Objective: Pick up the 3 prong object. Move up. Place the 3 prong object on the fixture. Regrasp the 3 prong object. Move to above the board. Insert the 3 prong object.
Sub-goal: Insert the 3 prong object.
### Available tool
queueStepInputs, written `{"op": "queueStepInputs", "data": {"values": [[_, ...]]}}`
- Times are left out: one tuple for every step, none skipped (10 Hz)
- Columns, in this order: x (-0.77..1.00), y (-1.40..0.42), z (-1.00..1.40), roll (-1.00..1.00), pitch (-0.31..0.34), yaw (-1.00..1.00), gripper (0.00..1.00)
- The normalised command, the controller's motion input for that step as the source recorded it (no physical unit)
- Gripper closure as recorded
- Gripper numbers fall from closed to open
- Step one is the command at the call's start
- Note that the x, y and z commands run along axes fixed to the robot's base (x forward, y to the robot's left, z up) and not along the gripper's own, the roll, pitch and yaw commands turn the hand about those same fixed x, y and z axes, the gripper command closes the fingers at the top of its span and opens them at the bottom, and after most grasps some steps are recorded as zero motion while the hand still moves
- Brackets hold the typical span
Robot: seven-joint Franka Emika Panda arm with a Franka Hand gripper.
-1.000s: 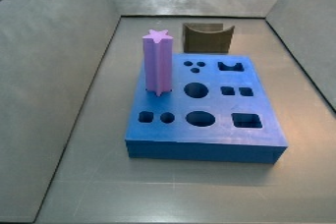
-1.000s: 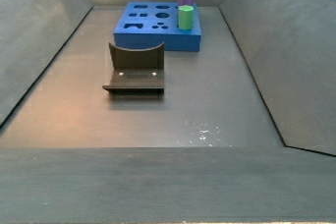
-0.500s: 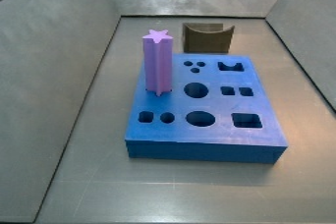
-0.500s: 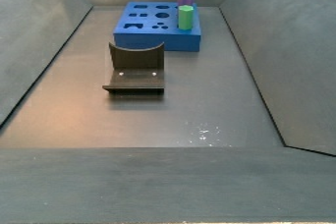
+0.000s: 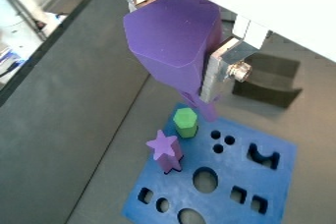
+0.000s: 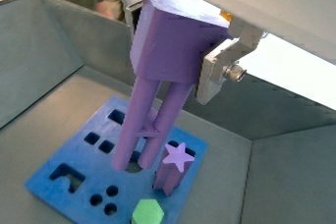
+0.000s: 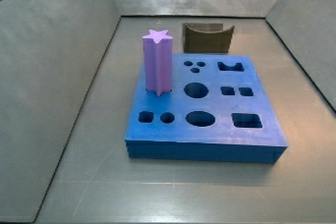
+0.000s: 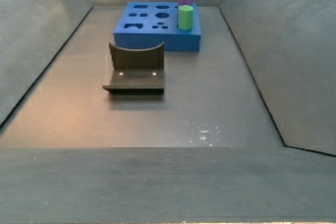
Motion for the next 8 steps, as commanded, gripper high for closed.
{"op": "queueStepInputs", "data": {"values": [[0.10,0.12,0.00,-0.35,-0.120,-0.53,1.00],[0.10,0.11,0.00,-0.32,-0.119,-0.57,1.00],[0.04,0.10,0.00,-0.28,-0.127,-0.57,1.00],[0.01,0.07,-0.03,-0.25,-0.149,-0.58,1.00],[0.01,0.09,-0.12,-0.20,-0.116,-0.55,1.00],[0.02,0.10,-0.13,-0.19,-0.104,-0.55,1.00],[0.01,0.08,-0.15,-0.17,-0.094,-0.55,1.00],[0.00,0.05,-0.13,-0.15,-0.090,-0.56,1.00]]}}
